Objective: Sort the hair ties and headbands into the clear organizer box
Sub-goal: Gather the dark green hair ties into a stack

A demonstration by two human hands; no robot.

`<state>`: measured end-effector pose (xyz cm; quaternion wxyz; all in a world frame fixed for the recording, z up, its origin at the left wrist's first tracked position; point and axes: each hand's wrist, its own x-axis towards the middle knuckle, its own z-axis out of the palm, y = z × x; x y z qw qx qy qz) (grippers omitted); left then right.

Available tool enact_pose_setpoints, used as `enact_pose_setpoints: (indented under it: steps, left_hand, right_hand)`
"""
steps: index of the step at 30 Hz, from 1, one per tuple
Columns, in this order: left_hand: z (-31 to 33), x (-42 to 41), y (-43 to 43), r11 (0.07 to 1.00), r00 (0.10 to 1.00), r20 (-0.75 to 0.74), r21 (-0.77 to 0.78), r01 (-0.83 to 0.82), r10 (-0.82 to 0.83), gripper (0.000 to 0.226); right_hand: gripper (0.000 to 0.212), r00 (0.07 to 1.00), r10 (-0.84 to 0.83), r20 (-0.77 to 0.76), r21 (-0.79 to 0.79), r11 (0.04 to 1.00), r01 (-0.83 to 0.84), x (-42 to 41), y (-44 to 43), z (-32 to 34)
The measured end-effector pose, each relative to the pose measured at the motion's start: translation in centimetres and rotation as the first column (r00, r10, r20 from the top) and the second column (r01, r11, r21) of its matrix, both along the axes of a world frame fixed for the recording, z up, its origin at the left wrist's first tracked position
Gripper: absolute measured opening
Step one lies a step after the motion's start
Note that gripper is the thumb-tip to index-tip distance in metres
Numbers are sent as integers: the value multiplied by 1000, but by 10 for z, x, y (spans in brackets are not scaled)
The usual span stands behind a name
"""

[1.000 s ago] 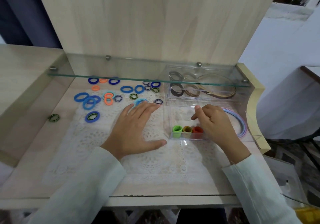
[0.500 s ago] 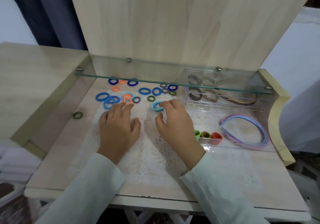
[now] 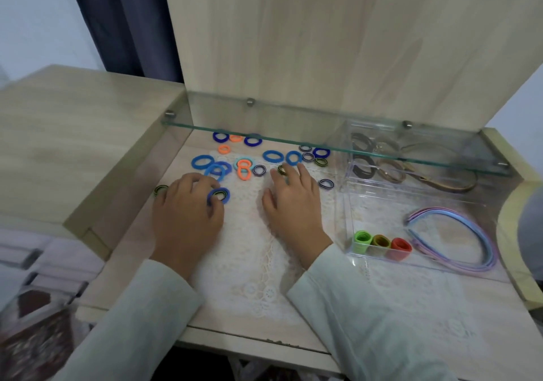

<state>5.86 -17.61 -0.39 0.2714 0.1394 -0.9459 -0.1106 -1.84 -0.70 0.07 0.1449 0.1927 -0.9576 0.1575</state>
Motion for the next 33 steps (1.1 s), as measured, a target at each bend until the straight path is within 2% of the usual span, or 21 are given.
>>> enact_pose_setpoints:
  steps: [4,8,11,21,33]
  left_hand:
    - [-2,-2,-8,999,999,7,31,43,-44,20]
    - [-10,-5,-11,992,997,-15,102,78,-77,24]
    - [-16,-5,-13,989,993,-45,104,109,-104,30]
    - [-19,-8,-15,975,984,-45,133,177,-173,29]
    - [-19,-6,-12,991,990,32,15,134,-134,17]
  right_hand:
    - [47,995,-81,54,-6,997,82,-8,2,-3]
    - [45,991,-109,80,-32,993,112,-11,6,-6]
    - [45,991,-110,80,-64,991,115,-12,8,-6]
    - [37,994,-93,52,-118,988,98,-15,6,-10]
    - [29,998,-69,7,-148,987,70,-14,6,-12]
